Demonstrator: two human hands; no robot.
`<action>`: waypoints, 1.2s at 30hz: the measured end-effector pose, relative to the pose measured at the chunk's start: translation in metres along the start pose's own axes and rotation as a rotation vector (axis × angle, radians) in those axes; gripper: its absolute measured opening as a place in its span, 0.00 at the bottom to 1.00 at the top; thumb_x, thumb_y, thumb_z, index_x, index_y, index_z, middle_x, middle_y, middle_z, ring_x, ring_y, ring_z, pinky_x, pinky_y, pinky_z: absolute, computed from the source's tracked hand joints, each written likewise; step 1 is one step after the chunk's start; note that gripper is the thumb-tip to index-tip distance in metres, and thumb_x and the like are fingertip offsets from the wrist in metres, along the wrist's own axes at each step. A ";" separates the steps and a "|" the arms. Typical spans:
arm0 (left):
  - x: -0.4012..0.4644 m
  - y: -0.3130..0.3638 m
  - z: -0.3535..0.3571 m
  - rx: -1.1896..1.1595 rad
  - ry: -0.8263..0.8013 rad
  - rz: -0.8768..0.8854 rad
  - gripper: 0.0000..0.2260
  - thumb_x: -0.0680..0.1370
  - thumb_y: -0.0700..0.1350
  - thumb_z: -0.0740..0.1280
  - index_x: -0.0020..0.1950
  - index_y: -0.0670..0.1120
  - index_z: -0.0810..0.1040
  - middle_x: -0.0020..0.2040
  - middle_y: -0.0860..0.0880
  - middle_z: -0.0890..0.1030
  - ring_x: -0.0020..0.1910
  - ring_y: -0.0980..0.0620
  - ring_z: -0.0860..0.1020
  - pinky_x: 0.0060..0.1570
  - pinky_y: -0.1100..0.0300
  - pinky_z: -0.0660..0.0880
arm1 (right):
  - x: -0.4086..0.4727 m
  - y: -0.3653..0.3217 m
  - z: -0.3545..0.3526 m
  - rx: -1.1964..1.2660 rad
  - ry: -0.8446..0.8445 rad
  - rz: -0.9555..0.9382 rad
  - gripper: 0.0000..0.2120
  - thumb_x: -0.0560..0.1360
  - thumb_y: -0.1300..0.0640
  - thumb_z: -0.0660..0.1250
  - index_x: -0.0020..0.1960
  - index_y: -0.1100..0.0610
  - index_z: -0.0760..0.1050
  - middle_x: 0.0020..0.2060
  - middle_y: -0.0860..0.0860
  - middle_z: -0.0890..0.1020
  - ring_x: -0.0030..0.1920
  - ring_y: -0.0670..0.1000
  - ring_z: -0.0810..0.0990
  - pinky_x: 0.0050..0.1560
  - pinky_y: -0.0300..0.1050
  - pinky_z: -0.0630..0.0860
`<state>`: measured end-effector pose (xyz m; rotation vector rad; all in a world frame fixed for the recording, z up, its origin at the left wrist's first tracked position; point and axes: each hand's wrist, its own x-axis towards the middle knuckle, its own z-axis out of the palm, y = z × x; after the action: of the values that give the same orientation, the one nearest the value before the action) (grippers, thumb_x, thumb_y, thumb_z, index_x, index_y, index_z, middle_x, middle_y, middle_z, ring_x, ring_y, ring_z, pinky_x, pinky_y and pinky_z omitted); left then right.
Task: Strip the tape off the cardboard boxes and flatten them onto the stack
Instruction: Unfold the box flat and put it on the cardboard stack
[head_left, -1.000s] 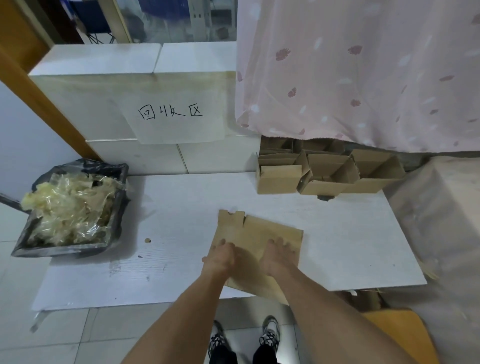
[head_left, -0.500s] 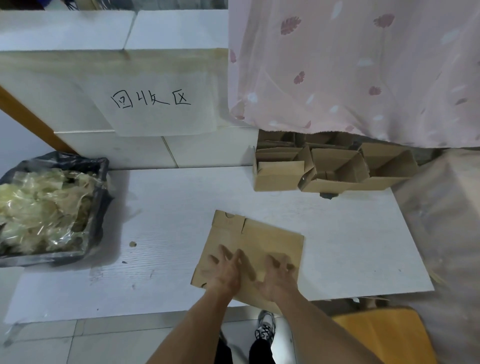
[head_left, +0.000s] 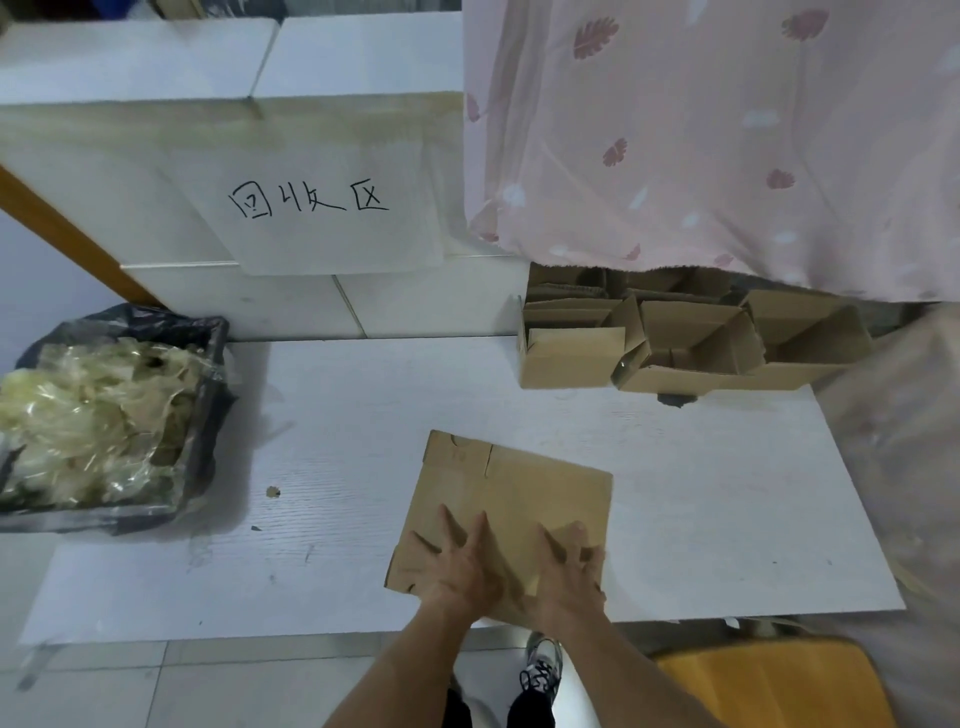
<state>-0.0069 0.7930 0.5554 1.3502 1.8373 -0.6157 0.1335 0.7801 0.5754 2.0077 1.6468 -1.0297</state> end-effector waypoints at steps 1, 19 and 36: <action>0.000 -0.001 0.001 -0.018 -0.010 -0.014 0.42 0.76 0.64 0.63 0.75 0.67 0.33 0.77 0.48 0.27 0.74 0.27 0.35 0.64 0.23 0.59 | -0.001 0.000 0.000 -0.011 -0.008 -0.015 0.44 0.76 0.44 0.69 0.78 0.39 0.41 0.76 0.55 0.35 0.76 0.68 0.41 0.70 0.63 0.67; 0.059 -0.162 -0.072 -0.226 0.205 -0.102 0.40 0.80 0.36 0.59 0.76 0.67 0.39 0.78 0.48 0.29 0.75 0.29 0.35 0.73 0.31 0.48 | 0.040 -0.205 0.005 -0.160 0.018 -0.144 0.38 0.79 0.53 0.62 0.80 0.44 0.41 0.78 0.57 0.35 0.77 0.67 0.40 0.74 0.62 0.59; 0.134 -0.203 -0.174 -0.228 0.297 -0.059 0.29 0.80 0.51 0.60 0.77 0.62 0.49 0.79 0.44 0.38 0.73 0.29 0.52 0.66 0.29 0.59 | 0.105 -0.322 -0.050 -0.180 0.043 -0.168 0.37 0.81 0.52 0.61 0.79 0.42 0.39 0.78 0.56 0.35 0.77 0.66 0.37 0.73 0.67 0.55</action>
<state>-0.2696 0.9346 0.5402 1.2899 2.1177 -0.2329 -0.1499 0.9717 0.5909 1.8125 1.8858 -0.8623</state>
